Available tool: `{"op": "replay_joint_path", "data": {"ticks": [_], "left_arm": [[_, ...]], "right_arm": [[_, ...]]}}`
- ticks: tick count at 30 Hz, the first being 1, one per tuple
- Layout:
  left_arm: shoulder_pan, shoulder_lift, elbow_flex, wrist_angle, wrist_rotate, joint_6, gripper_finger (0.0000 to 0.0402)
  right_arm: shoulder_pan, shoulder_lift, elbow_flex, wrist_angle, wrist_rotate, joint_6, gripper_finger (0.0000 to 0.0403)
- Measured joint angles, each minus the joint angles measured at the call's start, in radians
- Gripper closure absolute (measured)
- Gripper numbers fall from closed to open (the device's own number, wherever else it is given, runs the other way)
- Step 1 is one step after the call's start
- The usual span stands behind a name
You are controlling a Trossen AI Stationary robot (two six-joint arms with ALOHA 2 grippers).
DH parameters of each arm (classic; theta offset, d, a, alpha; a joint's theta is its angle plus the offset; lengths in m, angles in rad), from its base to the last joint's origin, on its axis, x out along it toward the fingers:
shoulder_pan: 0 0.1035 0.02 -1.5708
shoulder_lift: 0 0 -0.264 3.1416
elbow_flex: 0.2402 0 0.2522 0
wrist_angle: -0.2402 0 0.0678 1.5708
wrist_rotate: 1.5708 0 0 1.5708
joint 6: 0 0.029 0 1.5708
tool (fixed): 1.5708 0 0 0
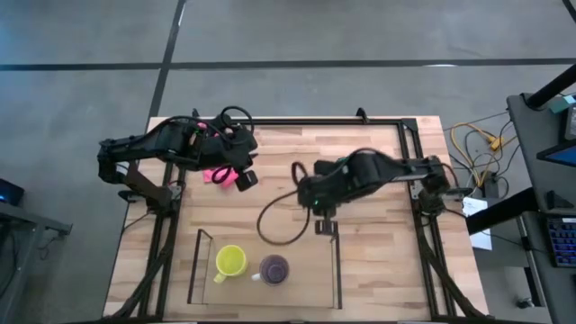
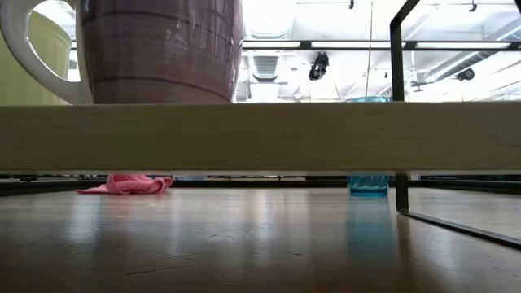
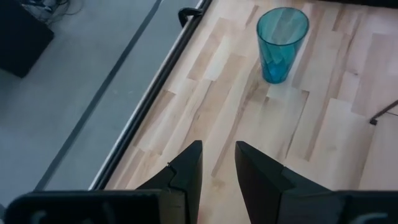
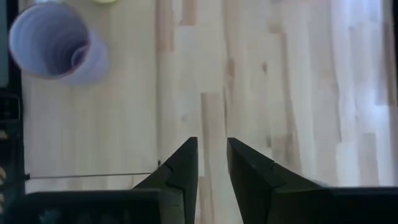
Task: Stack small to large cups/mugs on shelf
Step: Put the blue cup on the shelf
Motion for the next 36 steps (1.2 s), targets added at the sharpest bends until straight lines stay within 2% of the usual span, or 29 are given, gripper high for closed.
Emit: {"op": "replay_joint_path", "data": {"ticks": [6, 14, 23, 29, 36], "left_arm": [[0.000, 0.000, 0.000, 0.001, 0.058, -0.001, 0.0320], [0.000, 0.001, 0.000, 0.001, 0.061, 0.002, 0.0320], [0.000, 0.001, 0.000, 0.001, 0.061, 0.002, 0.0320], [0.000, 0.001, 0.000, 0.001, 0.061, 0.003, 0.0320], [0.006, 0.001, 0.000, 0.001, 0.061, 0.003, 0.0320]], "right_arm": [[-0.064, -0.102, -0.110, -0.002, 0.000, 0.086, 0.0323], [-0.177, -0.263, -0.419, -0.003, 0.000, 0.124, 0.0323], [-0.271, -0.318, -0.696, 0.012, -0.005, 0.124, 0.0329], [-0.291, -0.313, -0.790, 0.030, -0.010, 0.093, 0.0337], [-0.289, -0.313, -0.808, 0.119, -0.015, 0.028, 0.0339]]}}
